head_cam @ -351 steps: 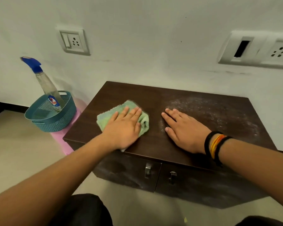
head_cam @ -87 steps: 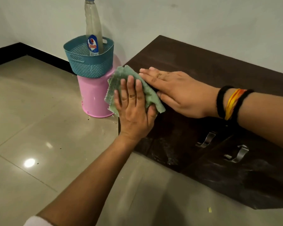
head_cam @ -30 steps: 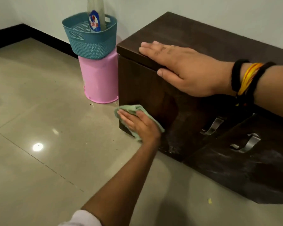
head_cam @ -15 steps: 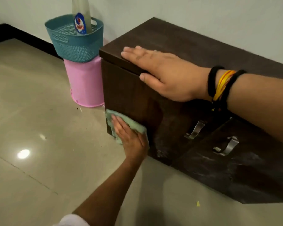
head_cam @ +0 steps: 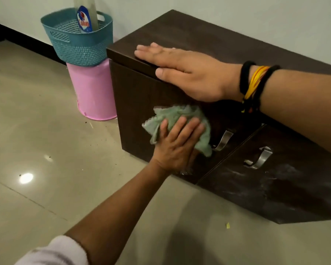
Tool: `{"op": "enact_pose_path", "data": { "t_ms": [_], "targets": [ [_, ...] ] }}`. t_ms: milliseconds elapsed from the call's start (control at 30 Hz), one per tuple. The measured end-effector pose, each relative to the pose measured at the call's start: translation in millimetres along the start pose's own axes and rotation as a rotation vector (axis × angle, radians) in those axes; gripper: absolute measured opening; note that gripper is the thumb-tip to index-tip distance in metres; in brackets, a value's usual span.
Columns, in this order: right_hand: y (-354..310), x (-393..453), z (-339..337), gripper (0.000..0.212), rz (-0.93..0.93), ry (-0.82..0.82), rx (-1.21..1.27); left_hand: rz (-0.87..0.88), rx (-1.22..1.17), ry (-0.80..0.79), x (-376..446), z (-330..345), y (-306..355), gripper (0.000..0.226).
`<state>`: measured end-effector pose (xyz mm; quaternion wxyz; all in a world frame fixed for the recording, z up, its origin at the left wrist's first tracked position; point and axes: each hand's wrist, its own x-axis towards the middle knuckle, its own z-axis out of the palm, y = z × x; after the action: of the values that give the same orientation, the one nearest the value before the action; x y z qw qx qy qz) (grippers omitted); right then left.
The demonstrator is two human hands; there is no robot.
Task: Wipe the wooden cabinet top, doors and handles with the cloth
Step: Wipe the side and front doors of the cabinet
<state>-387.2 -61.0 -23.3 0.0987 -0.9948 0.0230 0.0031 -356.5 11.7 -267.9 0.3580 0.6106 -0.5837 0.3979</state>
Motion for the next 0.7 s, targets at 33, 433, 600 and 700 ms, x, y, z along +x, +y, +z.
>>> {"op": "enact_pose_path", "data": {
  "t_ms": [33,433,600,700],
  "targets": [
    [1,0,-1,0.053,0.011,-0.001,0.046,0.007,-0.005,0.033,17,-1,-7,0.072],
    [-5,-2,0,0.053,0.006,0.029,-0.045,-0.151,-0.001,0.045,18,-2,3,0.074],
    [-6,-3,-2,0.063,-0.008,0.008,-0.11,-0.093,0.089,-0.09,-59,19,20,0.088],
    [-5,-2,-1,0.063,-0.004,0.038,-0.128,0.046,0.083,-0.04,-43,12,9,0.079]
  ]
}}
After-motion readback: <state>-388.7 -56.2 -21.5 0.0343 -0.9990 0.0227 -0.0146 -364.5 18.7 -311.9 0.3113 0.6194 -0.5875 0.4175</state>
